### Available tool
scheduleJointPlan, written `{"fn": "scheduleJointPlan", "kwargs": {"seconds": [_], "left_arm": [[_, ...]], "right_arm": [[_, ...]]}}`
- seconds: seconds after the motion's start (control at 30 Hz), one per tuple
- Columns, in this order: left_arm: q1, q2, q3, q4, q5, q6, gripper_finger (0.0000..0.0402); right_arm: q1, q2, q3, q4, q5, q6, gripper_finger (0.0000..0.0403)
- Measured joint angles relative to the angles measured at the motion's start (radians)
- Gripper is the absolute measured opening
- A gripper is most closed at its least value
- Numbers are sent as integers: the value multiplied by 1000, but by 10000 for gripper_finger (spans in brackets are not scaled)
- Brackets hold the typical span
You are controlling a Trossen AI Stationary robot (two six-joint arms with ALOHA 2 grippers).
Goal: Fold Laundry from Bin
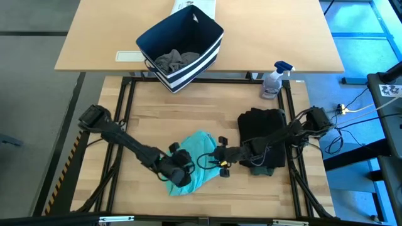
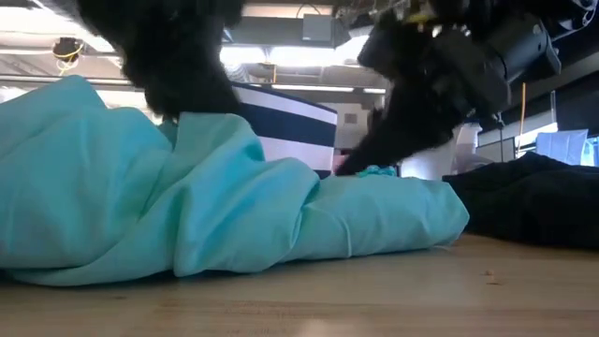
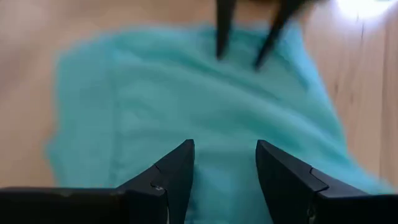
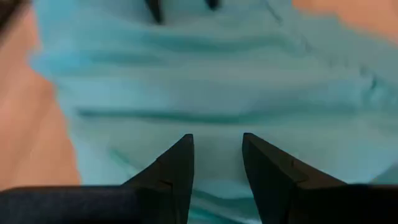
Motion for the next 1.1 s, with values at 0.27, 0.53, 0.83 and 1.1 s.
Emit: {"fn": "scheduleJointPlan", "kwargs": {"seconds": [0.27, 0.53, 0.83, 1.1], "left_arm": [[-65, 100, 0, -27, 289, -166, 165], [-143, 80, 0, -36, 196, -177, 165], [-158, -110, 0, -79, 24, -103, 165], [-242, -164, 1, -200, -102, -111, 165]], "right_arm": [[-1, 14, 0, -181, 57, 34, 138], [-1, 7, 0, -137, 60, 22, 138], [3, -89, 7, -110, 44, -5, 138], [137, -117, 8, -13, 60, -115, 138]]}}
